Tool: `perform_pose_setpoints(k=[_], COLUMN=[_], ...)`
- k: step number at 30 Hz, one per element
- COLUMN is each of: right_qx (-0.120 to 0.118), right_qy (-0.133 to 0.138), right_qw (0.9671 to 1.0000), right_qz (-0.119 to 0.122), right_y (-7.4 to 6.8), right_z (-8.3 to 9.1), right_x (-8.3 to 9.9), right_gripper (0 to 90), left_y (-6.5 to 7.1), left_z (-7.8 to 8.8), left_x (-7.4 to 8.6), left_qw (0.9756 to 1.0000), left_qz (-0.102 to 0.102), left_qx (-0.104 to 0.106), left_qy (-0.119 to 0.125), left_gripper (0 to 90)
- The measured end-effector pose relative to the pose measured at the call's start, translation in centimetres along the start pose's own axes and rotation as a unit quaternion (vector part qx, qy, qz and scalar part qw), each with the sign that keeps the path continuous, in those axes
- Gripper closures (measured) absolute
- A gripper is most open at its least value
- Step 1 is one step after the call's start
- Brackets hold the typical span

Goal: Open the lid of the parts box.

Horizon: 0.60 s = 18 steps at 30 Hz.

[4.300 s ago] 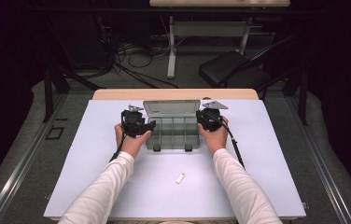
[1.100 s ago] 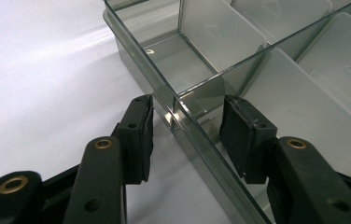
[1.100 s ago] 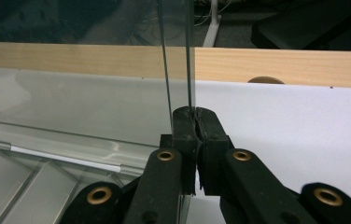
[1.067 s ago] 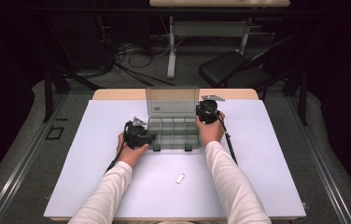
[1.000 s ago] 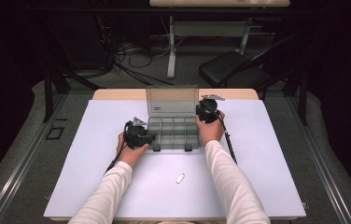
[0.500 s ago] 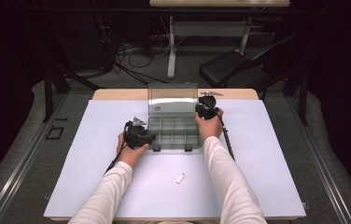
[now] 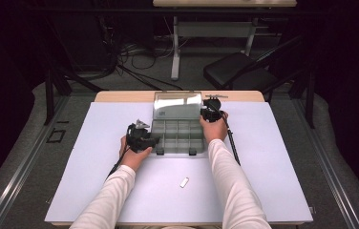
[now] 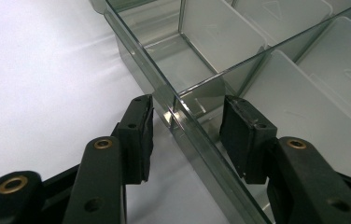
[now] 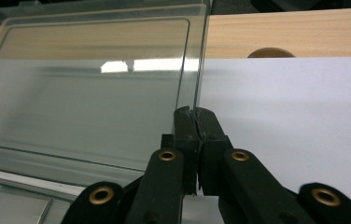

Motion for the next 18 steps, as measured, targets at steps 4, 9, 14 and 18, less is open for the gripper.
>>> perform_pose_setpoints(k=[4, 9, 14, 18], right_qx=[-0.003, -0.002, -0.003, -0.001], right_qy=[-0.005, -0.008, -0.009, -0.014], right_qw=[1.0, 1.0, 0.9999, 0.9999], right_qz=[-0.005, -0.004, -0.006, -0.007], right_y=[0.06, 0.13, 0.19, 0.24], right_z=[-0.18, -0.42, -0.64, -0.84], right_x=[0.06, 0.1, 0.17, 0.28], right_gripper=[89.1, 89.1, 89.2, 89.1], left_y=[0.01, 0.01, 0.01, 0.02], left_z=[0.0, 0.0, 0.0, -0.04], left_x=[0.02, 0.03, 0.03, 0.05], left_qw=[1.0, 1.0, 1.0, 1.0], left_qz=[0.002, 0.004, 0.005, 0.006], left_qx=[0.0, 0.0, -0.001, -0.004], left_qy=[0.001, 0.001, 0.001, 0.004], left_gripper=[54.1, 54.2, 54.2, 54.3])
Point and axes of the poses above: each handheld gripper's, and its own axes: z roughly backward along the jaws, x roughly out of its underside, y roughly to its right, the point moved 2 cm from there along -z, roughly forward along the jaws, and after that the axes turned 10 degrees about -z, right-handed, at the moved point
